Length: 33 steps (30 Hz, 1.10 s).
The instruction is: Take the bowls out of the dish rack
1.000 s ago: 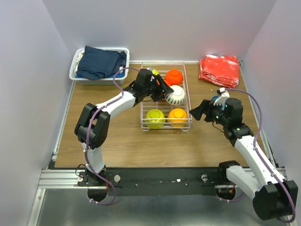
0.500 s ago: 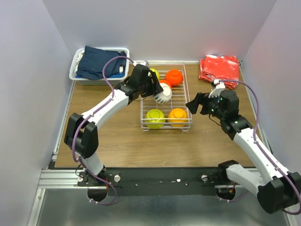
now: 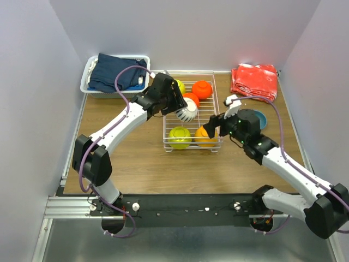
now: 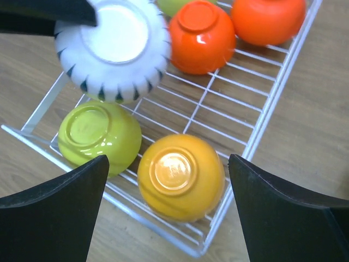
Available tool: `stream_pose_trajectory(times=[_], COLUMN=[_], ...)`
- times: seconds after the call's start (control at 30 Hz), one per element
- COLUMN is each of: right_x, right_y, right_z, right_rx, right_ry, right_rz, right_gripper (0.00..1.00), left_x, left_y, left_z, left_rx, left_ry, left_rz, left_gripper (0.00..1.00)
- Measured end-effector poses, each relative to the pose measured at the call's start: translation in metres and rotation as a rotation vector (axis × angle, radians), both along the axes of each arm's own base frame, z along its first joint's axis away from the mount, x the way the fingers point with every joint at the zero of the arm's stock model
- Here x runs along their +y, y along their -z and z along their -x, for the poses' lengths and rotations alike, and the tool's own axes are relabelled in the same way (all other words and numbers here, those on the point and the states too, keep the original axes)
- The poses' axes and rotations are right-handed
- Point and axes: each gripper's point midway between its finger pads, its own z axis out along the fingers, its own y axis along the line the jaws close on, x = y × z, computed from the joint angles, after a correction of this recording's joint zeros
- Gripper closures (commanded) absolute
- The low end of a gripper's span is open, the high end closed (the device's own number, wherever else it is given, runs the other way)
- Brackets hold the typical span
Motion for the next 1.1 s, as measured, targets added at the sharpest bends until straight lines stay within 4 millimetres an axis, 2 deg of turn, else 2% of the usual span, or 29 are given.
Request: stream_pose_trajectory(times=[0.1,0.13,0.27,0.33,0.5,0.67,0.73,0.87,0.93,1.03,1.07,1.1], right_x=[0.017,0.03,0.055,0.058,0.06,0.078,0.079,0.073,0.069,0.063,0.058,0.057], right_y=[0.001,0.004,0.018,0.029,0.018,0.015,0.013,0.004,-0.007,-0.026,-0.043,-0.05], right_z=[-0.001,0.0,0.002,0.0,-0.008,-0.006,-0.005,-0.002,0.001,0.004,0.007,0.008], right_rx=[-0.077,-0.122,-0.236,-0.289,-0.43,-0.525,-0.53,-0.515,-0.495,-0.455,-0.421,-0.413], right_ry=[-0.03,-0.057,-0.102,-0.095,-0.041,-0.049,-0.047,-0.026,-0.007,0.022,0.049,0.061], right_rz=[0.057,0.097,0.202,0.257,0.295,0.328,0.326,0.302,0.279,0.236,0.204,0.184], right_gripper=[0.0,0.0,0.0,0.01,0.01,0.01,0.01,0.01,0.01,0.0,0.0,0.0], left_x=[-0.001,-0.001,0.002,0.003,0.005,0.005,0.005,0.01,0.013,0.019,0.02,0.019], left_y=[-0.006,-0.007,-0.007,-0.006,-0.008,-0.013,-0.016,-0.024,-0.026,-0.024,-0.024,-0.024], left_z=[0.001,0.001,0.003,0.004,0.008,0.008,0.007,0.002,-0.002,-0.004,-0.004,-0.004], left_rx=[0.032,0.044,0.087,0.108,0.146,0.159,0.147,0.081,0.029,-0.047,-0.103,-0.131], left_ry=[-0.041,-0.06,-0.12,-0.145,-0.194,-0.222,-0.215,-0.188,-0.152,-0.073,-0.021,0.002], left_rz=[0.037,0.049,0.069,0.076,0.109,0.142,0.136,0.087,0.036,-0.073,-0.147,-0.182], left_gripper=[1.0,1.0,1.0,1.0,1.0,1.0,1.0,1.0,1.0,1.0,1.0,1.0])
